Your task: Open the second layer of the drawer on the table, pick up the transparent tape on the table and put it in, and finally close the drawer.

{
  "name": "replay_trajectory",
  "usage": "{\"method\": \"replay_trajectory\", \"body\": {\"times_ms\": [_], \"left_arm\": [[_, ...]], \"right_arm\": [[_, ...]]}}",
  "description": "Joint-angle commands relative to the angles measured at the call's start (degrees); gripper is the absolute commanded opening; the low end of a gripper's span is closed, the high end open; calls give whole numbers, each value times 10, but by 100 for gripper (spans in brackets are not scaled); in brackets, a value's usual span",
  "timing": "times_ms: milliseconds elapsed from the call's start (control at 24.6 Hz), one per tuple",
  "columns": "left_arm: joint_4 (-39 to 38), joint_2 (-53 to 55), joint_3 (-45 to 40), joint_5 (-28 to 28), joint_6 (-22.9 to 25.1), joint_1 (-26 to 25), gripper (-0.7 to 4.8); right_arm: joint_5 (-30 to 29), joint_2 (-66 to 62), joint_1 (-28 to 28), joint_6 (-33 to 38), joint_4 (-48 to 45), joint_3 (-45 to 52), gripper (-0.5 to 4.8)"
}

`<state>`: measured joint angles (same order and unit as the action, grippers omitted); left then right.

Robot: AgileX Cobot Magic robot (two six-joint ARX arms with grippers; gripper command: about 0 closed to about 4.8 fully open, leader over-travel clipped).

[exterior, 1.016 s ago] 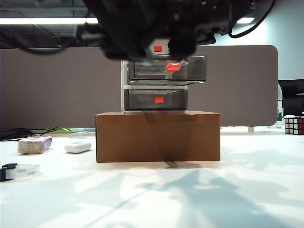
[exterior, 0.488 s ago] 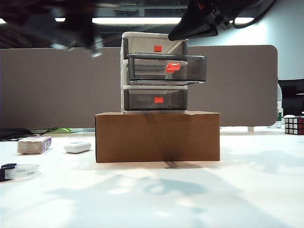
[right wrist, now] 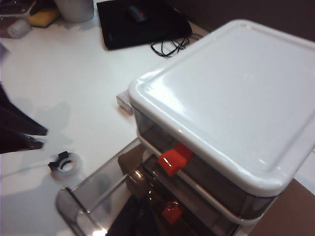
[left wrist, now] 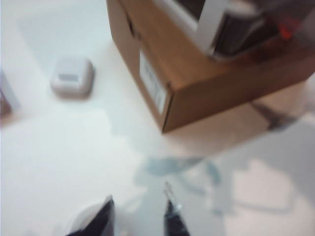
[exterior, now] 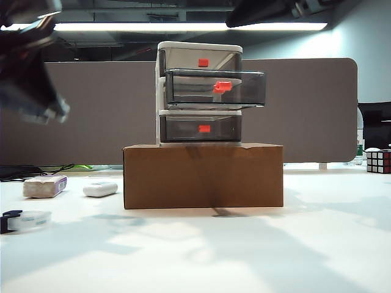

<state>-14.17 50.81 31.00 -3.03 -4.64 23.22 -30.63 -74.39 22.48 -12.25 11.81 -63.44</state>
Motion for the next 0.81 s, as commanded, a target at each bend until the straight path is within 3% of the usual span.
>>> {"method": "replay_trajectory", "body": {"times_ms": [41,163,244,284,325,488,691,813], "left_arm": [[-26,24,-2,-49,7,-50,171],[-27,55,-11,-36,91,-59,207],[-34,73,-16,-37,144,-59,290],[-40,88,-17,-55,165,-59,371],[-40,96,-19,-75,168,-59,384],[-28,114,-28,-78,228,-59,383],[47,115,-65,-76,315,-67,383],[63,120,-75,-77,336,-75,383]], "right_arm": [[-6,28,0,2,8,-1,-5],[-6,47,0,2,22,-1,-5],[-6,59,0,2,30,-1,-5],[-5,66,0,1,33,1,-5],[-4,70,0,0,34,3,-5],[-4,88,0,0,35,20,-5],[-3,101,0,0,40,55,-5],[0,103,0,0,45,63,-5]]}}
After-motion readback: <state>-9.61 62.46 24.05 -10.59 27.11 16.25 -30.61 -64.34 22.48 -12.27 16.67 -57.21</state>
